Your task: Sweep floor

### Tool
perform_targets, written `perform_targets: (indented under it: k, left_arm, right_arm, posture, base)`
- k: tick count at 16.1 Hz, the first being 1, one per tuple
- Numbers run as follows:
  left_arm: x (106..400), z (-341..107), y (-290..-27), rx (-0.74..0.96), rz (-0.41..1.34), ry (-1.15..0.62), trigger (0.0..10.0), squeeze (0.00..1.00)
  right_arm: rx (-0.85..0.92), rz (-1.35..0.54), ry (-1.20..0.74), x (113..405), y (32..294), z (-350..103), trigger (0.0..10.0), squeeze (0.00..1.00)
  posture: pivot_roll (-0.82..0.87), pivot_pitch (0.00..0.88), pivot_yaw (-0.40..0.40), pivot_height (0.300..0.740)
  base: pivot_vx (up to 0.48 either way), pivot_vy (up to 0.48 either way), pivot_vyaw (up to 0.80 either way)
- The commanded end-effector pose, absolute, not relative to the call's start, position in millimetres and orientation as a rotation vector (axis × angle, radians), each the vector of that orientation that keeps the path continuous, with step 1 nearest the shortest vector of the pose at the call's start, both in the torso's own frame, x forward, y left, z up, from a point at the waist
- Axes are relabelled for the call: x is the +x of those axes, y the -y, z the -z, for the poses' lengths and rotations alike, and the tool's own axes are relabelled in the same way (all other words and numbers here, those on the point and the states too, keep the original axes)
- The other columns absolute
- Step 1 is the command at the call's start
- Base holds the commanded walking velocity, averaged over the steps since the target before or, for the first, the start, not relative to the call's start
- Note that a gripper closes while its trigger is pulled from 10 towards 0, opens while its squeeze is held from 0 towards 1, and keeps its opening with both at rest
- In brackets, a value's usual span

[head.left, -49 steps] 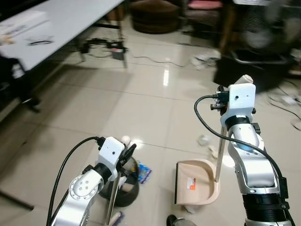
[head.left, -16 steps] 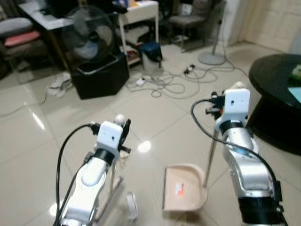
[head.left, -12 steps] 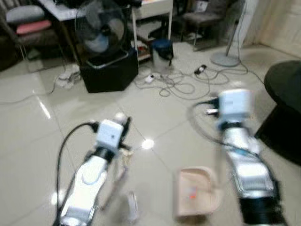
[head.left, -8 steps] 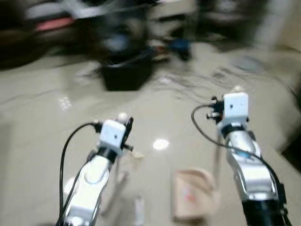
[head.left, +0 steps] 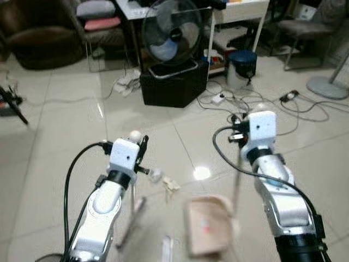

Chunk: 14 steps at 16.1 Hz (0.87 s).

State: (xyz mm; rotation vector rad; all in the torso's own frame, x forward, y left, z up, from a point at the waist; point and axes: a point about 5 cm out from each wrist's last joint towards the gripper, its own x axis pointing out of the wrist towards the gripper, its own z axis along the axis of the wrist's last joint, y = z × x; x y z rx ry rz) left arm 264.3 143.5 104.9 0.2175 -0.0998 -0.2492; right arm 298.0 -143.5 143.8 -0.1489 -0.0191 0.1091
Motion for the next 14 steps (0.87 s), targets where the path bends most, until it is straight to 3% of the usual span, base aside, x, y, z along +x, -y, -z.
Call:
perform_targets:
  k: [1,6,14]
  left_arm:
    - [265,-109,-149,0.251,0.244,0.117,10.0,0.0]
    - [279,-101,-144,0.264,0.227,0.088,10.0,0.0]
    - [294,-91,-139,0.224,0.041,0.087,10.0,0.0]
  right_arm:
    - [-0.134,-0.117,0.051,297,139,-148,10.0,0.0]
    - [-0.196,-0.067,0.066,299,146,-132,10.0,0.0]
    - [-0.227,-0.179,0.162,317,127,-125,10.0,0.0]
  posture:
    - [-0.05,0.004,0.05,0.74]
    - [-0.05,0.056,0.063,0.74]
    - [-0.07,0.236,0.063,0.74]
  base:
    - [0.0,0.0,0.0]
    - [0.0,0.0,0.0]
    - [0.0,0.0,0.0]
